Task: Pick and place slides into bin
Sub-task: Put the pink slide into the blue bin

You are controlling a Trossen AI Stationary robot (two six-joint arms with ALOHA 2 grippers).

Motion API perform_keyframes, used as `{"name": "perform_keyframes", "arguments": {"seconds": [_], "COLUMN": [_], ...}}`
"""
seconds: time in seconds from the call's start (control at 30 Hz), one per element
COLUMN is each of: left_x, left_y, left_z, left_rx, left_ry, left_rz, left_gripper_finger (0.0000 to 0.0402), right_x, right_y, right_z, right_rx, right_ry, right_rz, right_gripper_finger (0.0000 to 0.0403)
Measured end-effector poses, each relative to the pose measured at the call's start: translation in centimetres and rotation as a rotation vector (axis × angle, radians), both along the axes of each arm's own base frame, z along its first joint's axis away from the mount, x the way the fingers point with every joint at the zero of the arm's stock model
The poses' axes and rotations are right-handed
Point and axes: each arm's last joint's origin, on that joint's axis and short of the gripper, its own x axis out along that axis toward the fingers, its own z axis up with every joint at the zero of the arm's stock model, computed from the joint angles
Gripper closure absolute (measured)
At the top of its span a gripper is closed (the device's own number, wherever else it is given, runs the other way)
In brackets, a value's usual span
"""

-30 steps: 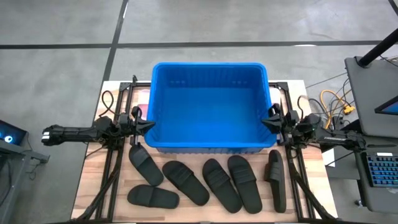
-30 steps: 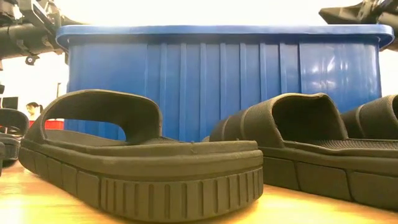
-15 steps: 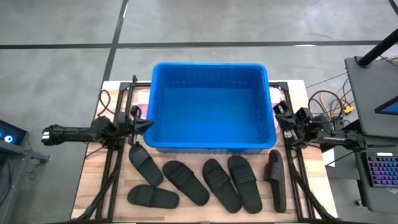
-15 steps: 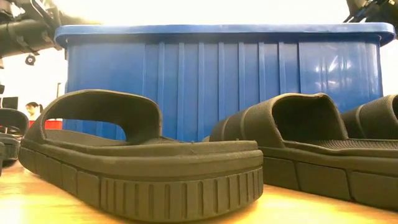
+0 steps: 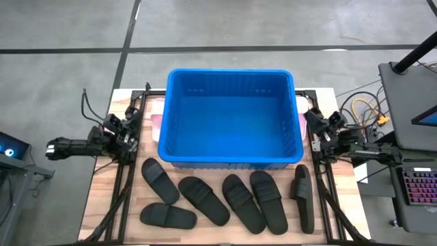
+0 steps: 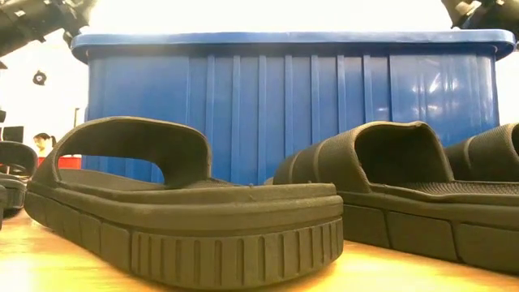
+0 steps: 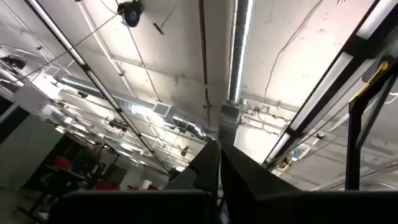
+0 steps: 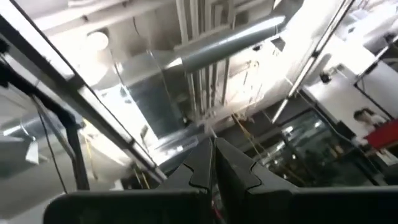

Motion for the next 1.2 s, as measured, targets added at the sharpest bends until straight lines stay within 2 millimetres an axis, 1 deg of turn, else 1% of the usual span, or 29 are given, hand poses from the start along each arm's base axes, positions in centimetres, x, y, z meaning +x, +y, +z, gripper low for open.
{"name": "perform_keyframes", "arguments": {"seconds": [0.07,0.1,0.23,0.3,0.33,0.43,0.5,0.53,0.6,0.67,0.8,0.9,1.0,1.1,1.2], "left_x": [0.1,0.1,0.3,0.4,0.5,0.5,0.5,0.5,0.4,0.4,0.4,0.4,0.2,-0.1,-0.3], "left_y": [0.0,0.0,0.1,0.1,0.1,0.1,0.2,0.2,0.3,0.3,0.3,0.3,0.3,0.3,0.3], "left_z": [0.0,0.0,-0.1,-0.2,-0.2,-0.2,-0.2,-0.3,-0.3,-0.3,-0.3,-0.2,0.1,0.3,1.1], "left_rx": [0.0,0.0,-0.021,-0.022,-0.021,-0.021,-0.038,-0.051,-0.069,-0.072,-0.085,-0.124,-0.173,-0.182,-0.174], "left_ry": [0.008,0.01,0.023,0.035,0.037,0.04,0.04,0.04,0.039,0.04,0.036,0.008,-0.053,-0.094,-0.12], "left_rz": [0.0,0.0,0.021,0.022,0.022,0.023,0.04,0.054,0.073,0.085,0.087,0.045,-0.008,-0.022,-0.021], "left_gripper_finger": [0.0402,0.0402,0.0402,0.0402,0.0402,0.0401,0.0399,0.0394,0.0377,0.0352,0.0286,0.0241,0.021,0.0196,0.0194], "right_x": [0.0,0.2,0.9,1.0,0.9,0.4,0.0,-0.2,-0.8,-1.3,-2.2,-2.6,-2.8,-2.5,-2.2], "right_y": [-0.2,-0.3,-0.4,-0.5,-0.5,-0.5,-0.7,-0.8,-1.0,-1.2,-1.3,-1.3,-1.3,-1.4,-1.4], "right_z": [0.2,0.4,1.8,3.1,4.0,7.2,9.1,9.8,11.0,11.5,12.4,13.1,13.7,14.1,14.2], "right_rx": [0.051,0.077,0.118,0.12,0.106,0.042,0.069,0.109,0.184,0.241,0.335,0.462,0.58,0.657,0.7], "right_ry": [0.021,0.059,0.333,0.435,0.458,0.475,0.476,0.494,0.555,0.652,0.772,0.742,0.672,0.61,0.58], "right_rz": [-0.038,-0.052,-0.086,-0.102,-0.116,-0.201,-0.284,-0.329,-0.433,-0.518,-0.561,-0.55,-0.544,-0.517,-0.498], "right_gripper_finger": [0.0391,0.0388,0.0355,0.0331,0.0318,0.0277,0.0251,0.0239,0.0216,0.0197,0.0168,0.0158,0.0159,0.0165,0.017]}}
